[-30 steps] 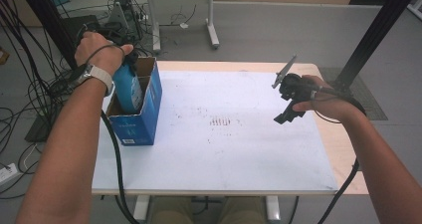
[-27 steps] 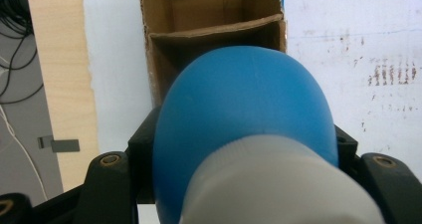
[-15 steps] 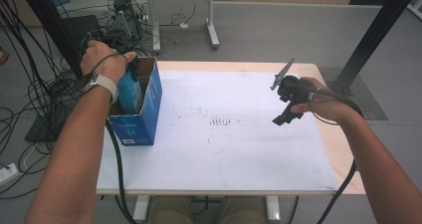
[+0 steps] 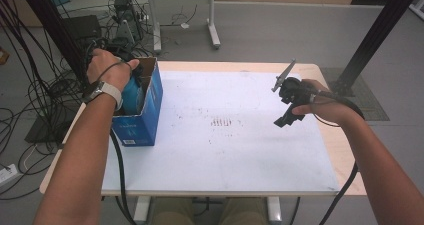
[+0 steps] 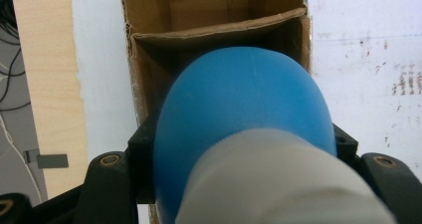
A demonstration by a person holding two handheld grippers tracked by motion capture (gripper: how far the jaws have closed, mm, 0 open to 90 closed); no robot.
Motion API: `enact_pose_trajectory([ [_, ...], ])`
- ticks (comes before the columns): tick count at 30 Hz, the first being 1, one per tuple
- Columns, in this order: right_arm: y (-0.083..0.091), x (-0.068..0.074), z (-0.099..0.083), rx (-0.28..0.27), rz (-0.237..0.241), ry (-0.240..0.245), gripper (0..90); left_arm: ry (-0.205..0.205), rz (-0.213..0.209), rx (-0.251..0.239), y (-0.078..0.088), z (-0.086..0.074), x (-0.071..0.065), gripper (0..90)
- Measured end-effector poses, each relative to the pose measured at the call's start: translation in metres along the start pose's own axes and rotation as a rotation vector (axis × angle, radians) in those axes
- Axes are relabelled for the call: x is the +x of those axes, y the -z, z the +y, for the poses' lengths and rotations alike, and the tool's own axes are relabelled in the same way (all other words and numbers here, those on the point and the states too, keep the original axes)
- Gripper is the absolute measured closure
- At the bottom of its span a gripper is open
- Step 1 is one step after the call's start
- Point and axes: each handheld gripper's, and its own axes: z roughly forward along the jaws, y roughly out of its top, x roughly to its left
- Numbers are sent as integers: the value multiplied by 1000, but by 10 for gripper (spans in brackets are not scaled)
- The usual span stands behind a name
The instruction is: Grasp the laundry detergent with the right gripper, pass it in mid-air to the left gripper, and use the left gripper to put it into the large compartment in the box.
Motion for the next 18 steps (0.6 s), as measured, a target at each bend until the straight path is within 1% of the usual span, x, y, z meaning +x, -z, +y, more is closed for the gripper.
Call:
enact_pose_trajectory([
  [1,0,0,0,0,2,-2,82,2,-2,-11,0,0,0,385],
  [3,-1,0,1,2,0,-1,83,5,-4,-7,-2,0,1,386],
  [5,-1,0,1,0,4,1,83,10,-7,-14,-5,-1,1,386],
  [9,-3,0,1,3,4,1,83,12,-7,-14,-10,-2,2,385],
  [10,-3,0,1,3,4,-1,83,12,-5,-5,-12,-2,2,386],
  [15,-4,0,2,5,6,-2,83,12,3,-17,-15,-2,2,385],
  [18,-4,-1,2,6,8,-2,82,5,5,-11,-16,-3,2,385],
])
